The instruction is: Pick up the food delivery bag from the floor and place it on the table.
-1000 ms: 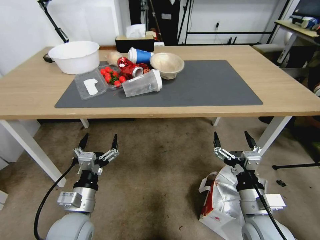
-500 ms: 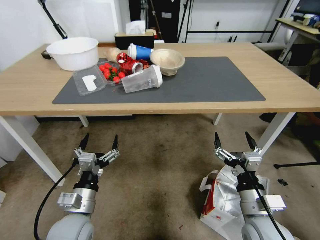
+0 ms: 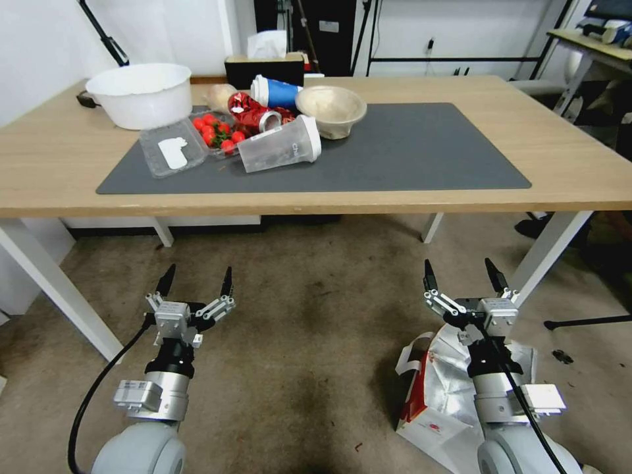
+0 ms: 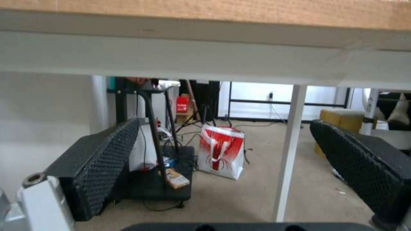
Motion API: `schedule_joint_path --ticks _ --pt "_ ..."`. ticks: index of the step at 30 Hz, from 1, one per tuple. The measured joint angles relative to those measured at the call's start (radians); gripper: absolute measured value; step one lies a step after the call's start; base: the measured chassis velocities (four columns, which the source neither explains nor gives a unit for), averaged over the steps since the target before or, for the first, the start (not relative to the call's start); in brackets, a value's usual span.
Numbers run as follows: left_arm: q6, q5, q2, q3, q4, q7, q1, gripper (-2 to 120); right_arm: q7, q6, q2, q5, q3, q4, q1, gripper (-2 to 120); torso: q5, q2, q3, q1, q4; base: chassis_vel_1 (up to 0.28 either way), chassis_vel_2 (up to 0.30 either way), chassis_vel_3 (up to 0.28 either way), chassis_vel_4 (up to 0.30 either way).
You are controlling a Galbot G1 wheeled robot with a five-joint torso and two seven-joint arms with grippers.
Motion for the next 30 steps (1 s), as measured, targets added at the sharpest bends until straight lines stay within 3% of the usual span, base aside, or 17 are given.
schedule_joint_path --ticks 30 --pt "0.000 0.003 -0.009 0.003 -0.003 0.004 0.001 100 -0.007 0.019 0.011 -0.002 0.000 -0.015 -0.016 100 0.0000 -0.118 -0.085 -0.033 0.0000 0.000 0.000 0.000 0.000"
